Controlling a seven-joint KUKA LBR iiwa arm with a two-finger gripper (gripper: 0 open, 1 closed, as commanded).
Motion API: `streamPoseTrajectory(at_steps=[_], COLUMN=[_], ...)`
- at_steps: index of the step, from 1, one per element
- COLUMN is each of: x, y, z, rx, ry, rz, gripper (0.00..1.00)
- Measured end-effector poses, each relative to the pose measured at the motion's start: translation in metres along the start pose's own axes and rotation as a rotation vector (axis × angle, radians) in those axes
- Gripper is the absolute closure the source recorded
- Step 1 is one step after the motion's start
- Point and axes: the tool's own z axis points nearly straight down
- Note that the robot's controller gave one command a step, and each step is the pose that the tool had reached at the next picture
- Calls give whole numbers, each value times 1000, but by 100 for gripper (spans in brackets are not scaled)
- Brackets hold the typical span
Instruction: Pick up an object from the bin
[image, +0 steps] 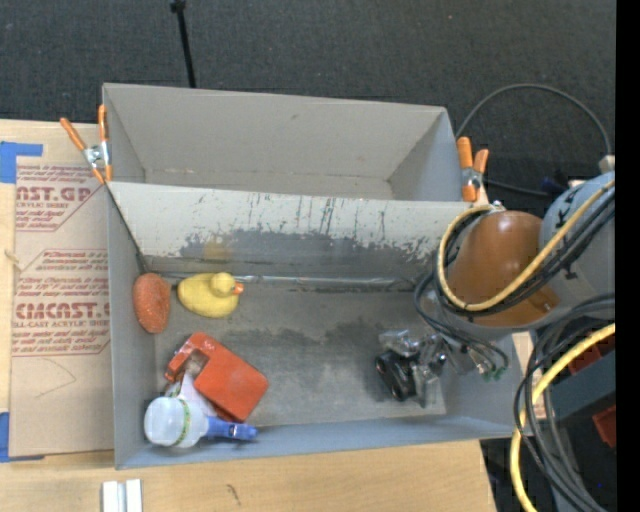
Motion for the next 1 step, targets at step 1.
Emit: streamPoseTrajectory(at_steps=[1], x=[1], y=[1], z=[-13], rx=[-2], ry=[3], rz=[-1], gripper=[100])
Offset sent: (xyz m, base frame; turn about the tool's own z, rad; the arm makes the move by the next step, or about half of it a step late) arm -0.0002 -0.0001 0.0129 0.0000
